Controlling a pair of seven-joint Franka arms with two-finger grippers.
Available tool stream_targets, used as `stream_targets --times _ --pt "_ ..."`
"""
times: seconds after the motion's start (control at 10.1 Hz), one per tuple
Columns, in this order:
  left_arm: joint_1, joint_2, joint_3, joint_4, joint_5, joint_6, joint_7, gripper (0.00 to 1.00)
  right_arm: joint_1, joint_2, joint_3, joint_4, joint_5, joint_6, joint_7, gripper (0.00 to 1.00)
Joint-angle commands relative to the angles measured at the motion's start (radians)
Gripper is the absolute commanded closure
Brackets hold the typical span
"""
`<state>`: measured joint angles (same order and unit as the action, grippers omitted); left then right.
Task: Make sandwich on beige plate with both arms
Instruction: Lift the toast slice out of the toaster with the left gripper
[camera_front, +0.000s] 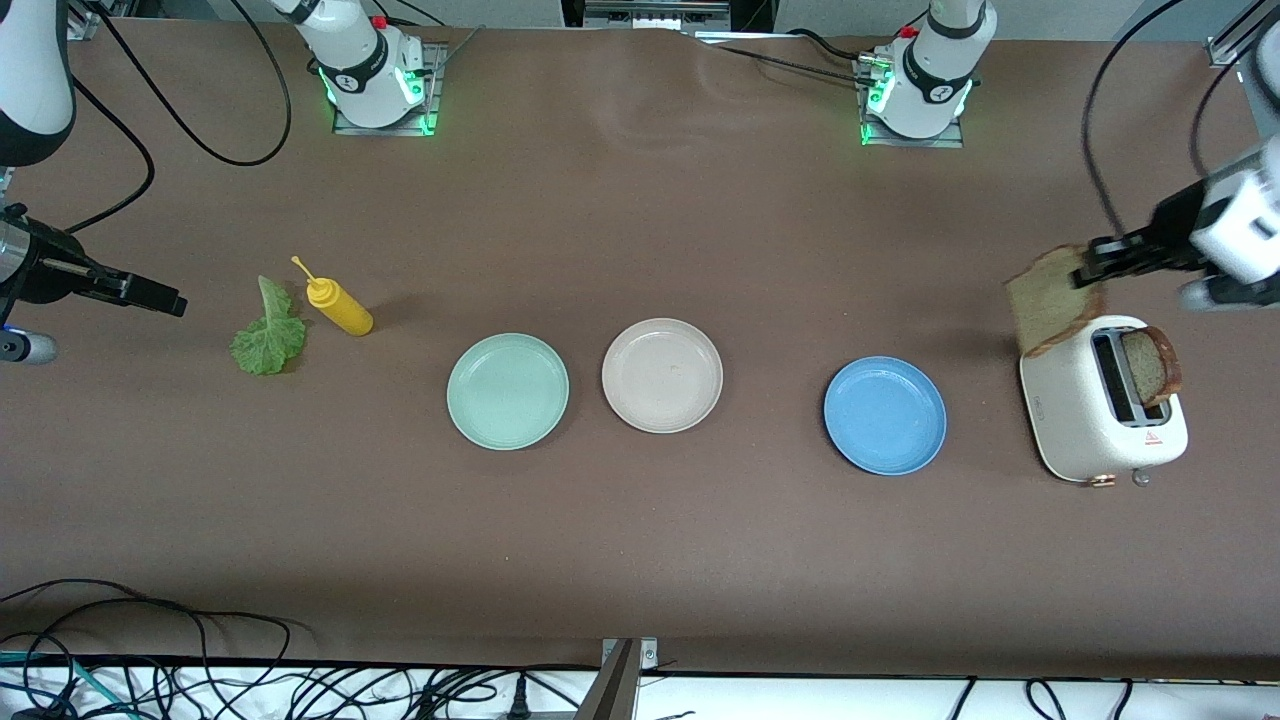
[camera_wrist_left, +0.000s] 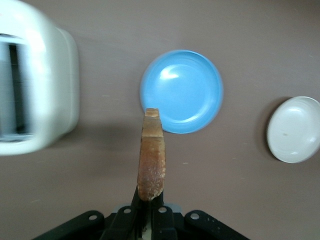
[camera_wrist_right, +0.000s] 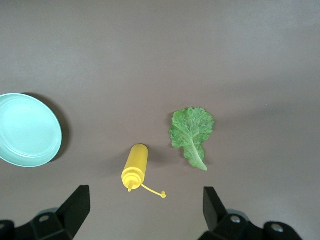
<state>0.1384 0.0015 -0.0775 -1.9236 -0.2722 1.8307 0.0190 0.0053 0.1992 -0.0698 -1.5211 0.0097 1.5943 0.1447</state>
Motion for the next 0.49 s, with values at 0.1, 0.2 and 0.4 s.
stream_targets --times 0.1,0.2,0.4 --pt "-0.002 0.163 -0.099 0.011 -0.227 0.09 0.009 1.0 -0.002 -0.004 0.004 0.006 -0.011 -0.014 0.007 0.0" --pt "-0.02 0.239 -0.1 0.034 -0.358 0.11 0.016 1.0 -0.004 -0.003 0.004 0.006 -0.011 -0.014 0.006 0.0" --pt "-0.145 0.316 -0.102 0.047 -0.472 0.212 0.015 1.0 -0.004 0.002 0.004 0.006 -0.011 -0.013 0.007 0.0"
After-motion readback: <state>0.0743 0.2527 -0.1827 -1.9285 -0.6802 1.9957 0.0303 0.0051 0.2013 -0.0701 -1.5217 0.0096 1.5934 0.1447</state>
